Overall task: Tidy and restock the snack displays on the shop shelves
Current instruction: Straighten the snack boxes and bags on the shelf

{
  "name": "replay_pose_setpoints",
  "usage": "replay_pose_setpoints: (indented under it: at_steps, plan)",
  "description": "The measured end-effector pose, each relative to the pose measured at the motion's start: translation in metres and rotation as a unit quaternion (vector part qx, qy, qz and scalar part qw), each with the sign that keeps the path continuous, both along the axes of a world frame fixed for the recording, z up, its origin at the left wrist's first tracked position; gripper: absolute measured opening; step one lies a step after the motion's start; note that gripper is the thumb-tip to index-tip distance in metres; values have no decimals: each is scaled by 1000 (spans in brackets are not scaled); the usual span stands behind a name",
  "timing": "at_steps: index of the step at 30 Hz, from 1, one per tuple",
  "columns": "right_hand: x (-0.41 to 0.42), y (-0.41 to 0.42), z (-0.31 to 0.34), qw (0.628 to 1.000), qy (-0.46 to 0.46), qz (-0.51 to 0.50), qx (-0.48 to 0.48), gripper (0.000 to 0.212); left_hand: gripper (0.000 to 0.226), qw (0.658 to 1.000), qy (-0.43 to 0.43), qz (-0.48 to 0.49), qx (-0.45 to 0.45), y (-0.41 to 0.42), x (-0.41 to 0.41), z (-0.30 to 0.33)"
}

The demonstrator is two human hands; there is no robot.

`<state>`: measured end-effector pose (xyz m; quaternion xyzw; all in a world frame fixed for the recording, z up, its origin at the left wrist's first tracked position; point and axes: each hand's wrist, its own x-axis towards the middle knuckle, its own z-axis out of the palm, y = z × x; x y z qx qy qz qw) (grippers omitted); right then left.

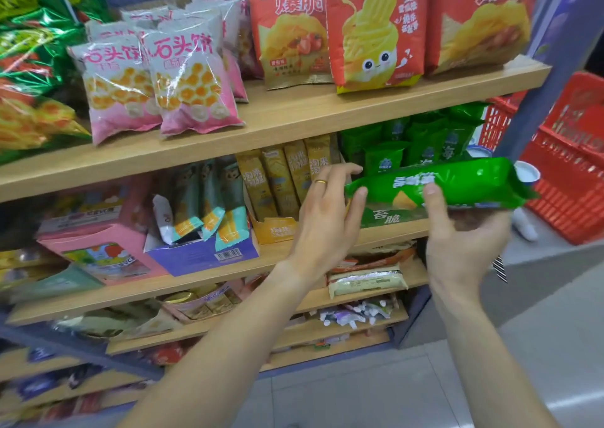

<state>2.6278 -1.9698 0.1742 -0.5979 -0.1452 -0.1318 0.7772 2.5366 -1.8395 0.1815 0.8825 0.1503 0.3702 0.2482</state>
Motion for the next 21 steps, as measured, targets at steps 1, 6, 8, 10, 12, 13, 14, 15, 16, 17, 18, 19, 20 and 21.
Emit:
replay_pose_setpoints:
  at_steps: [1, 6, 8, 10, 12, 13, 14, 15, 16, 17, 18, 19, 20, 21]
  plan:
    - [5, -4, 3, 1000, 2, -18, 9, 41, 34, 999, 28, 17, -21, 1, 8, -2]
    - [16, -14, 15, 999, -15, -36, 10, 37, 45, 984, 163, 66, -27, -3, 45, -10]
    - [15, -13, 22, 999, -37, -30, 13, 36, 27, 972, 214, 92, 17, -10, 55, -10]
    - [15, -9, 31, 997, -68, -29, -9, 38, 19, 963, 243, 97, 58, -16, 61, -11]
    - [19, -3, 42, 995, -88, -26, -38, 43, 23, 964, 242, 91, 61, -16, 64, -15]
    - [22, 0, 46, 994, -93, -19, -51, 46, 27, 965, 236, 90, 67, -14, 63, -19]
    - [24, 4, 49, 993, -98, -16, -61, 49, 31, 966, 229, 88, 78, -12, 60, -23]
    - [26, 8, 52, 992, -102, -14, -73, 51, 36, 967, 226, 82, 87, -9, 57, -28]
    - [28, 12, 52, 991, -104, -16, -87, 52, 38, 966, 230, 72, 91, -6, 53, -32]
    - [29, 17, 51, 989, -108, -16, -100, 52, 37, 965, 239, 62, 88, -3, 50, -35]
    - [29, 21, 49, 988, -110, -15, -111, 52, 36, 965, 245, 51, 78, 1, 46, -37]
    - [28, 24, 47, 987, -109, -15, -121, 52, 35, 967, 245, 43, 64, 3, 43, -39]
    - [27, 27, 44, 986, -107, -21, -125, 53, 37, 969, 237, 37, 55, 6, 40, -41]
    - [26, 28, 40, 986, -106, -30, -125, 55, 42, 972, 226, 33, 54, 8, 37, -43]
